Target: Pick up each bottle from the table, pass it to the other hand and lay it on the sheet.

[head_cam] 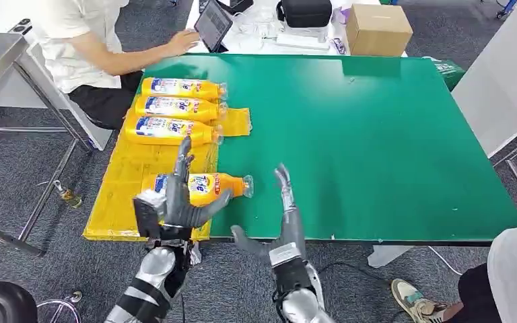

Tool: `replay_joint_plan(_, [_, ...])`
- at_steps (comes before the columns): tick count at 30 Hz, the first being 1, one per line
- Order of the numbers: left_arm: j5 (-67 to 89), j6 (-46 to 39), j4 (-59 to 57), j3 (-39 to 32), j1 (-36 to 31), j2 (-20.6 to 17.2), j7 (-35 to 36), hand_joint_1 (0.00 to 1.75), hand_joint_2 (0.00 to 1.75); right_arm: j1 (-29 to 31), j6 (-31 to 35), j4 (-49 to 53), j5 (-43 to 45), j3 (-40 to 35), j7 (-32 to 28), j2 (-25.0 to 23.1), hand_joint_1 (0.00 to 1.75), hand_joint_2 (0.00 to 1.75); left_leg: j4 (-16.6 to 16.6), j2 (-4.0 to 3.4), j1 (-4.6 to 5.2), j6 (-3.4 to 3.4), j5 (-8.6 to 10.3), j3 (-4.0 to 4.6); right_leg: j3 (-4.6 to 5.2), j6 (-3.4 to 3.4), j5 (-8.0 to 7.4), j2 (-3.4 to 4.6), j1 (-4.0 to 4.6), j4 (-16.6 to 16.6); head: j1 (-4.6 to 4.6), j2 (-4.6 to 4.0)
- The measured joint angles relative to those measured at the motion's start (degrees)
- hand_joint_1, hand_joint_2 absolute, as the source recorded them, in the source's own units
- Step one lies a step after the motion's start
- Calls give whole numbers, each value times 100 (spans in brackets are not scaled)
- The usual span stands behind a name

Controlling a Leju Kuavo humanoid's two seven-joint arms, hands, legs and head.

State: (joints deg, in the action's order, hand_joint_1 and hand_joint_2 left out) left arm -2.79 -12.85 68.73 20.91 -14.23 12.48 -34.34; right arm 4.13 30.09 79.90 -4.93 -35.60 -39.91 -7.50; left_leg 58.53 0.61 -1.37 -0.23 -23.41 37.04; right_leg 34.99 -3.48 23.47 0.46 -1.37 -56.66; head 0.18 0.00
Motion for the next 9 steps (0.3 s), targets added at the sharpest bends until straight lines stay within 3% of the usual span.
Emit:
replay_joint_plan(5, [-1111,633,276,90,224,-13,286,0,175,-219,-1338,589,1019,525,-11,-102,0,0,0,-1,0,-2,-6,1,1,0,1,0,0,1,-2,0])
replay_joint_plan(8, [-1364,800,399,92,385,-20,363,0,175,-381,-1455,620,952,916,-11,-225,0,0,0,0,-1,-2,-5,2,2,0,1,0,1,1,0,0])
replay_joint_plan(9, [-1300,718,425,94,415,-28,335,0,0,-401,-1371,618,826,1003,-11,-253,0,0,0,-1,-1,-3,-5,2,3,0,1,0,1,1,-2,0])
